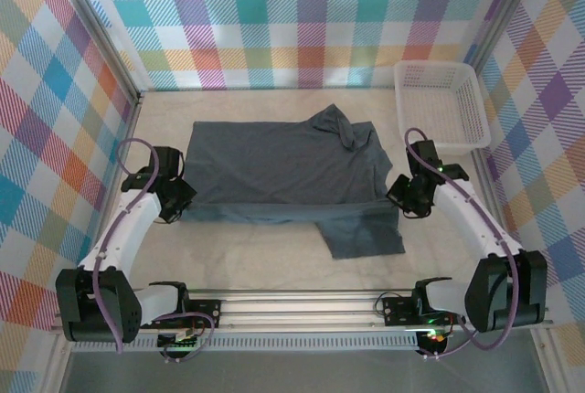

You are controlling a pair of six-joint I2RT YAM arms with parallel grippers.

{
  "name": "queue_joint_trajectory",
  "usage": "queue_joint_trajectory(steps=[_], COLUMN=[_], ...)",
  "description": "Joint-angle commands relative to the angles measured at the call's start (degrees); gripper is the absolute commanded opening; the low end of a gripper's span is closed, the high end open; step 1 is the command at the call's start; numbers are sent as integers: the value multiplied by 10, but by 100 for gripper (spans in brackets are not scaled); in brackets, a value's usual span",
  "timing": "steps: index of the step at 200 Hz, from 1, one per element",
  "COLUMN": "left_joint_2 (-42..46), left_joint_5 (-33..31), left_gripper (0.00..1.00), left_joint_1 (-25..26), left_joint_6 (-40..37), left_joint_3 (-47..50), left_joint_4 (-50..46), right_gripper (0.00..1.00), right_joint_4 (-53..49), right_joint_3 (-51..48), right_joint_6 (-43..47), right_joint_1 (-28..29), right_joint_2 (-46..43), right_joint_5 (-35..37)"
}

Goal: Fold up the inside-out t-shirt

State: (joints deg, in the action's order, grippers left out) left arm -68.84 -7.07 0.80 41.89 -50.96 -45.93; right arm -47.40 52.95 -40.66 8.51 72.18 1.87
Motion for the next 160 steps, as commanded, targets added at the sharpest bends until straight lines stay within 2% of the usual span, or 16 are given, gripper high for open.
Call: queue_joint_trajectory(steps=[1,26,62,72,78,83,88,95,108,125,140,160], left_joint_2=[-20,-54,-134,-151,-160,-168,-175,-184,-192,-168,-120,-45], left_joint_5=[-43,-51,-9,-4,-8,-13,-19,-25,-28,-26,-20,34], left_gripper=[0,0,0,6,9,12,19,28,38,46,48,50], left_joint_1=[-11,-20,-20,-20,-20,-20,-20,-20,-20,-21,-20,-16], left_joint_6=[-14,-11,-31,-35,-35,-34,-35,-36,-45,-59,-75,-100], left_joint_3=[-16,-14,-27,-28,-27,-27,-26,-27,-39,-52,-50,-31], left_joint_4=[12,48,123,140,146,148,151,153,142,121,112,126], right_gripper=[0,0,0,0,7,17,26,33,37,43,49,49], right_joint_4=[24,51,101,117,125,127,123,106,75,52,49,40], right_joint_3=[35,50,44,43,45,49,55,69,79,51,-7,-97], right_joint_6=[24,32,9,15,23,30,36,44,47,35,19,-10], right_joint_1=[-5,-12,-27,-27,-28,-27,-28,-28,-29,-31,-31,-31], right_joint_2=[24,68,131,147,157,167,177,188,186,127,59,-10], right_joint_5=[-8,3,-24,-38,-47,-53,-58,-62,-52,-29,-25,-28])
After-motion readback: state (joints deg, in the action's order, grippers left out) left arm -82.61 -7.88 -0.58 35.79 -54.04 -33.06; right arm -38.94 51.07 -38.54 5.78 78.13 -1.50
